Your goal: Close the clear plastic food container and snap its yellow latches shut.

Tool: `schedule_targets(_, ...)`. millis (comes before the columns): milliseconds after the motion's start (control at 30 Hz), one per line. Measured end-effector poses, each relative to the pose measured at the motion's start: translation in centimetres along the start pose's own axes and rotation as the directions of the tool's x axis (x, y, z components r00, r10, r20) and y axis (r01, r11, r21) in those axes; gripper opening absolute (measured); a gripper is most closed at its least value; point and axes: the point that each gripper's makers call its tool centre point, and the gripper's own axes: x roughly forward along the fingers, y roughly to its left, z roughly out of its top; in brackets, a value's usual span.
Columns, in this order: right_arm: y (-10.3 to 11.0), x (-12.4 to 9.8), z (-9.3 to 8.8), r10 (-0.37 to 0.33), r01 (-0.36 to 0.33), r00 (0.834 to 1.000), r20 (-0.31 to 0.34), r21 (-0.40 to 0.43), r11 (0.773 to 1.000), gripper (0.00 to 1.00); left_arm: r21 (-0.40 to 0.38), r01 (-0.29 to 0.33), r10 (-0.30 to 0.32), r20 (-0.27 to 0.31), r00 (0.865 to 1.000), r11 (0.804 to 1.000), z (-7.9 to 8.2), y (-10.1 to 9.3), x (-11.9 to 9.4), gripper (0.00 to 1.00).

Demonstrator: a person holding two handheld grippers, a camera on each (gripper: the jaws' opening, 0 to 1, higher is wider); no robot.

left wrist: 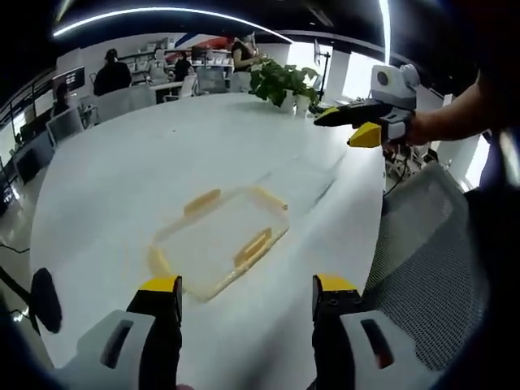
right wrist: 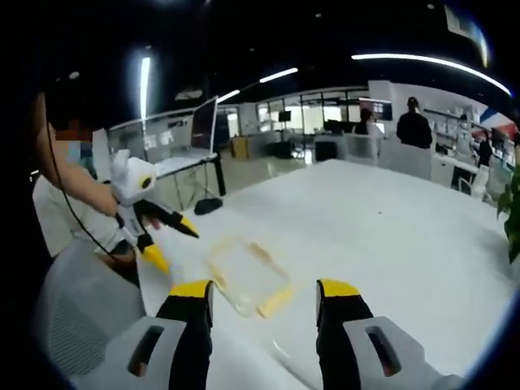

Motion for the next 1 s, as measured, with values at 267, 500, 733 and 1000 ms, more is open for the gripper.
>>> schedule_targets(267,0.1,0.9,-0.1,0.024,-0.026,0.999,-0.029,-0.044,0.999,0.51,0.019,0.009,-0.008,-0.027,1.000,1.000,0.0,1.7,0.2,0.64)
schedule_targets(500,0.0,1.4,-0.5,0.033,-0.035,0.998,-0.045,-0.059,0.998,0.50,0.049,0.019,-0.016,-0.051,0.999,0.999,-0.2,2.1,0.5,0.64)
schedule_targets(733,0.6,2.1,-1.1,0.058,-0.065,0.995,-0.084,-0.091,0.994,0.50,0.074,0.038,-0.032,-0.076,0.997,0.997,-0.5,2.2,0.7,0.64)
schedule_targets(1000,1.1,3.0,-1.6,0.100,-0.116,0.987,-0.126,-0.124,0.986,0.51,0.101,0.058,-0.049,-0.092,0.995,0.993,-0.7,3.3,0.7,0.63)
